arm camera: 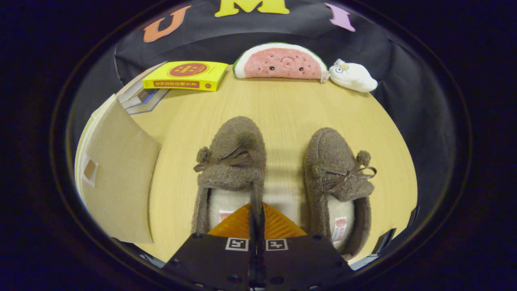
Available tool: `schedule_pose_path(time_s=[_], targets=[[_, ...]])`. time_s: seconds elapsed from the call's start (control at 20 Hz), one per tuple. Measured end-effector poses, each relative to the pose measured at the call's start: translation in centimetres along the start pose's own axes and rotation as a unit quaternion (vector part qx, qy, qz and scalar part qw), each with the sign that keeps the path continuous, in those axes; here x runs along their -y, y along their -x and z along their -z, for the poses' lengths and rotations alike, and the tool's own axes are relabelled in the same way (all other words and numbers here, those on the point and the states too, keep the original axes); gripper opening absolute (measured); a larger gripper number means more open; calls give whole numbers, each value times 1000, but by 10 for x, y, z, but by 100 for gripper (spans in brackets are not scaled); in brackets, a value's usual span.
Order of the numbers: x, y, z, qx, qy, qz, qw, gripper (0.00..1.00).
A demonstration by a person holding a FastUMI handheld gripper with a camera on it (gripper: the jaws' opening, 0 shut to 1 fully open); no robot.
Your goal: Open the storage box then place both shoes into the box .Put the left shoe in first, then the right shoe, with the right side of both shoes facing outward in a uniform manner.
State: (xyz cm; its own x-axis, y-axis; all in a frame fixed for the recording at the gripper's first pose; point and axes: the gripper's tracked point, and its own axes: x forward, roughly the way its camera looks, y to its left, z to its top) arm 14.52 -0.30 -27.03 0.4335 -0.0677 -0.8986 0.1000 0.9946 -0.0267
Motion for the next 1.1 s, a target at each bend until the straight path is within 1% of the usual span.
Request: schedule_pose_path(time_s=[0.25,0.35,0.55,0.7,0.8,0.95,1.1], targets=[[1,17,8,-19,-68,-53,996,1],[0,31,7,-15,-86,-69,994,1],[-17,72,-1,7,-116,-118,986,1],[-31,112,-9,42,-114,-130,984,1],[-49,141,-15,65,-114,-144,981,1],[-87,182,-21,95,-102,-170,975,1],[-134,210,-28,115,-78,-196,971,1]])
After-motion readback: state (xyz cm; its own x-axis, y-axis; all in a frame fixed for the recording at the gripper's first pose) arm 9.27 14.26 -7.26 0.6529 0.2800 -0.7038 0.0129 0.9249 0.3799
